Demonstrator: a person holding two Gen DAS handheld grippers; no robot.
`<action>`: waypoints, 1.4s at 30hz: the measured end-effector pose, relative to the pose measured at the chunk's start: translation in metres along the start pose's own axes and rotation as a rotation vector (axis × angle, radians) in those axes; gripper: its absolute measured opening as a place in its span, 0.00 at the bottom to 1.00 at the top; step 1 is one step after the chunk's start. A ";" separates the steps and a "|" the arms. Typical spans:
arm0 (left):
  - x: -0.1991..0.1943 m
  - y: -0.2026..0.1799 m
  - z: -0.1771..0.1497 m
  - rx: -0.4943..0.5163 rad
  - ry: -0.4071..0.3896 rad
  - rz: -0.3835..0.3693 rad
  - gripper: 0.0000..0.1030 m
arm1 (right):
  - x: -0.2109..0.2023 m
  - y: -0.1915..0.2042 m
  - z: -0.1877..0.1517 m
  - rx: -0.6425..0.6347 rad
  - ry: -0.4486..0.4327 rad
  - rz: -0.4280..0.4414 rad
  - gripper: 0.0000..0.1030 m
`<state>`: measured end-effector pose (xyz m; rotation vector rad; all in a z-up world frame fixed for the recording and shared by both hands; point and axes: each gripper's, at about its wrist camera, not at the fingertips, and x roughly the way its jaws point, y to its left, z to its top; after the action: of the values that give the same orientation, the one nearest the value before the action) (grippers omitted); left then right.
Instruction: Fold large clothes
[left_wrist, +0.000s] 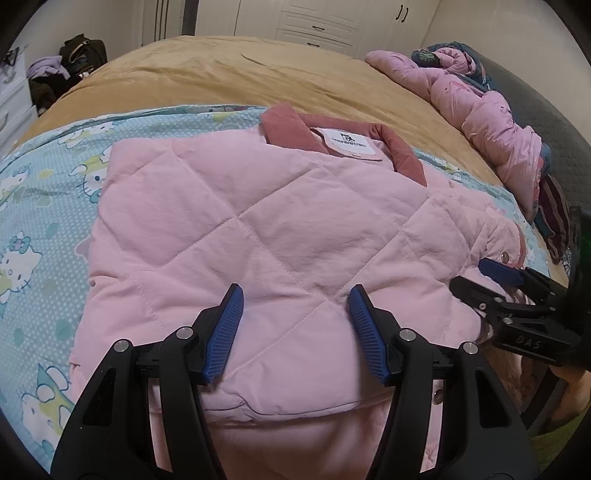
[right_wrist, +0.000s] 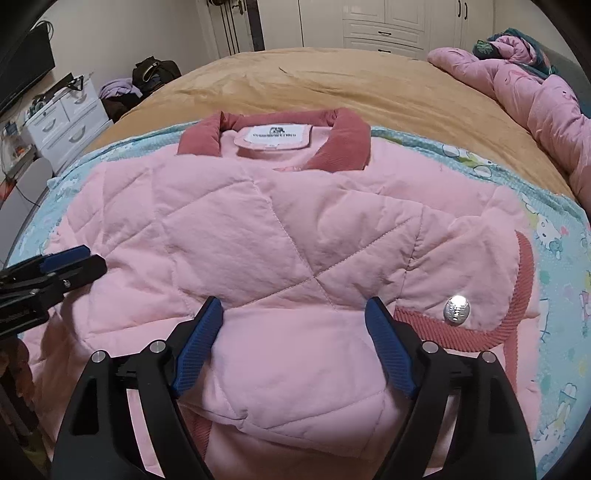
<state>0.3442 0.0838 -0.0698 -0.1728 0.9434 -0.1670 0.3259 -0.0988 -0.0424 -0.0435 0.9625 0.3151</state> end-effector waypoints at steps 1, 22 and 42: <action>-0.001 0.001 0.001 -0.001 0.000 -0.001 0.50 | -0.005 -0.001 0.002 0.006 -0.009 0.006 0.77; -0.046 0.013 0.017 -0.069 -0.055 0.072 0.91 | -0.073 0.001 0.013 0.084 -0.169 -0.015 0.96; -0.083 -0.012 0.019 0.008 -0.120 0.108 0.91 | -0.128 0.015 0.004 0.087 -0.256 0.015 0.96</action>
<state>0.3109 0.0912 0.0092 -0.1224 0.8300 -0.0599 0.2570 -0.1147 0.0659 0.0823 0.7219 0.2848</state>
